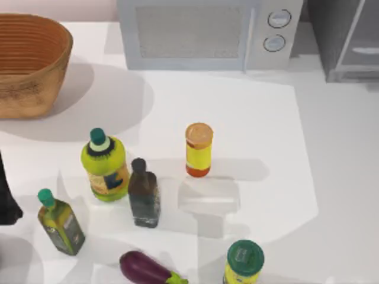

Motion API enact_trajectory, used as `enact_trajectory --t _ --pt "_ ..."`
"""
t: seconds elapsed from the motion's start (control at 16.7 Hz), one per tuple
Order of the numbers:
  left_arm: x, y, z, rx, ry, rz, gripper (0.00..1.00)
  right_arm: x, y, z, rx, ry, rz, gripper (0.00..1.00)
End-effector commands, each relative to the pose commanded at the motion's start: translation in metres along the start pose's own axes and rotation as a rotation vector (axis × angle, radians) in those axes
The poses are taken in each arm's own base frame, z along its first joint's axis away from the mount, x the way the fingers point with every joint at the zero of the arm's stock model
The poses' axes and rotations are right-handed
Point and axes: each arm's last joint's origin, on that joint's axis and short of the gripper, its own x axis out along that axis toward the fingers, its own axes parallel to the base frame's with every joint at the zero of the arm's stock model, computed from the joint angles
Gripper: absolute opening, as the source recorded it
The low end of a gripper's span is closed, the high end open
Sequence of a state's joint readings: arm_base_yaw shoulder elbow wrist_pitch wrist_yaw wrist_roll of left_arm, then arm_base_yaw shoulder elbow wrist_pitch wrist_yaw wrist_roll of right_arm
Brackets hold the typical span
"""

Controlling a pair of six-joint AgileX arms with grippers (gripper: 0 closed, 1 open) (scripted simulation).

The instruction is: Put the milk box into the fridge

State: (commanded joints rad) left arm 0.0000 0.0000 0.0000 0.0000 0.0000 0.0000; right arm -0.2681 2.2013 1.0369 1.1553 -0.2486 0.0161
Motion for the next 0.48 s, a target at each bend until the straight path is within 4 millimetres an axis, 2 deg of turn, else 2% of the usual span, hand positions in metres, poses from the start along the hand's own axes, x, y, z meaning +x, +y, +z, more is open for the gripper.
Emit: enact_trajectory --t 0.48 --pt "0.000 0.000 0.000 0.000 0.000 0.000 1.00 0.074 -0.003 0.013 -0.001 -0.002 -0.001 0.00"
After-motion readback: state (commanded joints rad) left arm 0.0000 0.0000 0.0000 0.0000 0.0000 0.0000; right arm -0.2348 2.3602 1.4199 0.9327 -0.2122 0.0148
